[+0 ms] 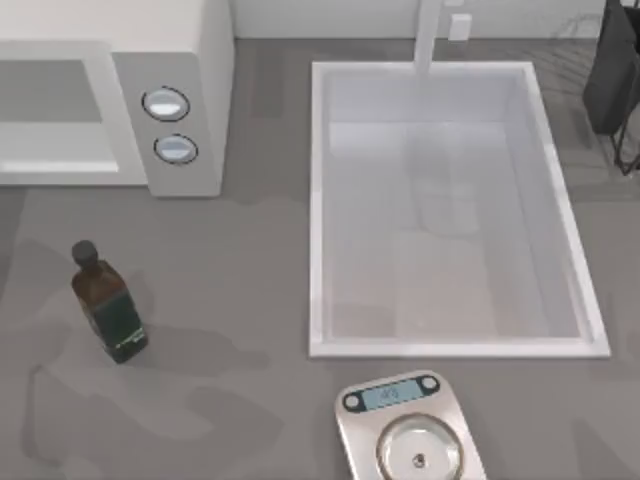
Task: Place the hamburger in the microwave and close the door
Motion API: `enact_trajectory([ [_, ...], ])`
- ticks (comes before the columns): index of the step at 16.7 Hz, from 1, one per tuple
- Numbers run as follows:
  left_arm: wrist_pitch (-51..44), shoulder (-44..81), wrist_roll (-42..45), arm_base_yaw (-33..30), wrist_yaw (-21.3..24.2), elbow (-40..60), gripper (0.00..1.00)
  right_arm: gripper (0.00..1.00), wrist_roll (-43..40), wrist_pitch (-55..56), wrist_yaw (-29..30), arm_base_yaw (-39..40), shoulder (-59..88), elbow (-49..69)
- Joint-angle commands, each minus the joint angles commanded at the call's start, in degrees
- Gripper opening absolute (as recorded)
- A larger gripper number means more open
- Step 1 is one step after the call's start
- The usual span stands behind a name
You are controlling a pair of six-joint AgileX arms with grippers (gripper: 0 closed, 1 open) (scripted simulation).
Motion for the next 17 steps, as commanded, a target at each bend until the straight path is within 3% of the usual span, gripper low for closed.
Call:
enact_trajectory([
  [9,-21.1,38.4,29.2,8.9,-0.1,25.4,1.0,1.0,0.0,0.0,0.0,0.0,0.0,0.0],
  [17,-24.4,44.5,34.1,10.4,0.1,29.9,1.0,1.0,0.0,0.0,0.0,0.0,0.0,0.0],
])
